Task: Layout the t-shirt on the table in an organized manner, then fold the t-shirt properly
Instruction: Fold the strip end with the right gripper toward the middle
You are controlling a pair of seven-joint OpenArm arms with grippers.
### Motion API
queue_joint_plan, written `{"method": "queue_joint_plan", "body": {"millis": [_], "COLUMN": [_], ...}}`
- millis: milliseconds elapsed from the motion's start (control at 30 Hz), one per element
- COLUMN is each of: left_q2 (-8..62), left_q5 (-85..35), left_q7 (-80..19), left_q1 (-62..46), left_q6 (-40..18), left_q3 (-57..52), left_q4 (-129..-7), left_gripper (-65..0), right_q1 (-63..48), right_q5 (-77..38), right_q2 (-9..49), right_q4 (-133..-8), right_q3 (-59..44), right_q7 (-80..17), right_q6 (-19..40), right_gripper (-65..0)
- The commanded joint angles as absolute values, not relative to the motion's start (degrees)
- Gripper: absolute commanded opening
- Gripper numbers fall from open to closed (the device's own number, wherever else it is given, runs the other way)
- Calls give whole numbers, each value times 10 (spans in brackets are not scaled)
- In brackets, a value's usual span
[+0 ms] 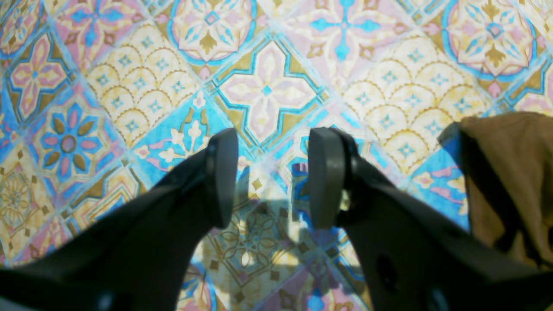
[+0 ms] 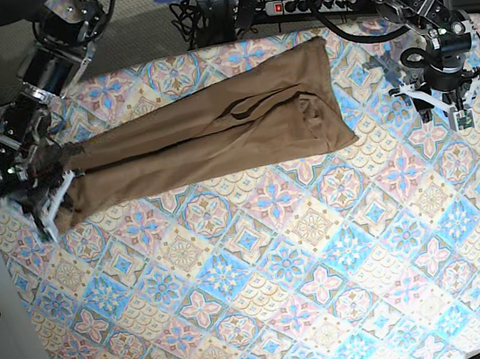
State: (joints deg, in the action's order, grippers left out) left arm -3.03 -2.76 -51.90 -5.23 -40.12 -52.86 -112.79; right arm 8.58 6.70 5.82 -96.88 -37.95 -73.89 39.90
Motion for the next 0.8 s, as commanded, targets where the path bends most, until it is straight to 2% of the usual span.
{"method": "queue_joint_plan", "body": {"millis": [0,267,433,767], "left_q2": [-26,-27,-27,-27], "left_q5": [-35,-35,-35,-35], "left_q7": [-507,-507,-507,-507], "left_q1": [-47,-46,-48,-48], "left_q6": [-400,-400,-400,-400], "left_q3": [-527,-526,-526,-527], "left_q4": [-1137,-1137,-1137,-1137], "left_gripper": [-393,-393,-393,-393], "right_q1": [97,94,78,-35], "right_q5": [84,188,198,198], "right_q2": [63,-7,-34,-72], "right_q4": [-996,-1072,-1082,-1084], "right_q3": [-367,-283,-251,-187], "right_q7": [-732,-728,-729,-728], "right_q6": [399,399,399,399], "right_gripper": [-650,-650,-650,-650]}}
